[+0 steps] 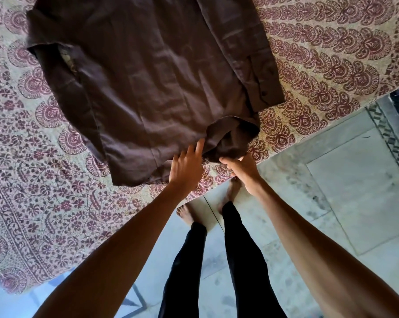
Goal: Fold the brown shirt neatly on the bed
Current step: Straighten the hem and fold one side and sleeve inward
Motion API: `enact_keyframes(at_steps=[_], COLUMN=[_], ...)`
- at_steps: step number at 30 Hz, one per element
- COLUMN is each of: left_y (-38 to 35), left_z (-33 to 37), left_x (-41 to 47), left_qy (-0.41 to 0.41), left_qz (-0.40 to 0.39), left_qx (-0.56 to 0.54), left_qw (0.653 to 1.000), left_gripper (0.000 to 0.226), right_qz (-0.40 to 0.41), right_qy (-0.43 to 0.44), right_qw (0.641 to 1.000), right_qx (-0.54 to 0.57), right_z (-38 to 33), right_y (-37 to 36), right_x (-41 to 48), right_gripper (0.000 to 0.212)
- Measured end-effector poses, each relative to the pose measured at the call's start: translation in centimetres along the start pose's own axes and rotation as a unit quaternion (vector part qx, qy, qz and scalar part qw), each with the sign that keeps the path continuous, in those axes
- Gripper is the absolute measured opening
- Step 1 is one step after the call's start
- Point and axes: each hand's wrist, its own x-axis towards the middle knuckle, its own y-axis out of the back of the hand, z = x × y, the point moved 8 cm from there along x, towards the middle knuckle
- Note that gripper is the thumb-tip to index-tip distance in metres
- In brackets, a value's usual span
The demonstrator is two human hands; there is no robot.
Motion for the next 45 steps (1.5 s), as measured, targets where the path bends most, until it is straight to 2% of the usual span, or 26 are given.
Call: enact_keyframes(at_steps=[3,5,9,12,16,19,21,25,26,29,31,33,34,37,39,41,45], left_y=[0.7,0.4,-0.2,-0.9,-1.7,-2.4,-2.5,-2.4,-2.5,-3.2,-4.0,-4.3,-4.0,-1.8,-0.6,0.3,0.7], left_z=[-0.7,-1.7,-3.6,-4.1,-3.7,-3.6,-3.8,-3.0,-2.6,-1.5,-0.7,-0.1,0.0,0.1,-0.2,-0.6,0.6], left_x=[-0.2,-0.3,0.2,1.0,1.2,1.2,1.2,0.7,0.6,0.3,0.1,0.0,0.2,2.7,4.7,6.4,8.7], left_qy=[0.022,0.040,0.049,0.038,0.019,0.026,0.043,0.018,0.005,-0.040,-0.077,-0.091,-0.085,-0.056,-0.014,0.022,0.001], left_qz=[-0.003,-0.021,-0.045,-0.107,-0.144,-0.153,-0.140,-0.139,-0.143,-0.175,-0.237,-0.299,-0.303,-0.187,-0.111,-0.077,-0.087], left_qx=[-0.099,-0.164,-0.221,-0.252,-0.310,-0.334,-0.330,-0.247,-0.226,-0.195,-0.198,-0.207,-0.211,-0.239,-0.272,-0.284,-0.264], left_qw=[0.995,0.985,0.973,0.961,0.939,0.930,0.932,0.959,0.964,0.964,0.948,0.927,0.925,0.951,0.956,0.955,0.961], left_gripper=[0.057,0.053,0.040,0.028,0.025,0.021,0.022,0.057,0.060,0.046,0.044,0.034,0.029,0.048,0.040,0.030,0.035], right_qz=[-0.037,-0.035,-0.028,-0.047,-0.022,-0.007,-0.004,0.012,0.021,0.036,0.077,0.134,0.156,0.221,0.243,0.234,0.182], right_qy=[-0.032,-0.051,-0.060,-0.067,-0.080,-0.074,-0.074,-0.056,-0.055,-0.056,-0.044,-0.033,-0.028,-0.013,0.031,0.057,0.133], right_qw=[0.996,0.994,0.996,0.996,0.996,0.997,0.997,0.998,0.998,0.998,0.995,0.980,0.975,0.967,0.963,0.957,0.921], right_qx=[0.071,0.088,0.057,0.036,0.020,0.027,0.012,0.003,0.008,0.016,-0.054,-0.145,-0.156,-0.127,-0.112,-0.161,-0.317], right_z=[0.5,1.0,1.6,1.9,2.2,2.2,2.3,2.5,2.5,2.2,1.5,0.3,-0.4,-2.8,-4.7,-6.1,-8.4], right_y=[-0.9,-1.4,-2.5,-3.7,-4.2,-4.0,-3.7,-2.6,-2.3,-1.3,0.5,2.8,3.8,6.7,8.3,9.2,7.9], right_x=[-0.6,-0.9,-1.2,-1.4,-1.8,-1.7,-1.6,-0.7,-0.5,0.1,0.4,0.7,1.0,1.7,2.7,3.8,5.0], right_gripper=[0.004,0.008,0.025,0.016,0.015,0.007,0.006,0.015,0.015,0.020,0.031,0.041,0.042,0.060,0.049,0.041,0.058])
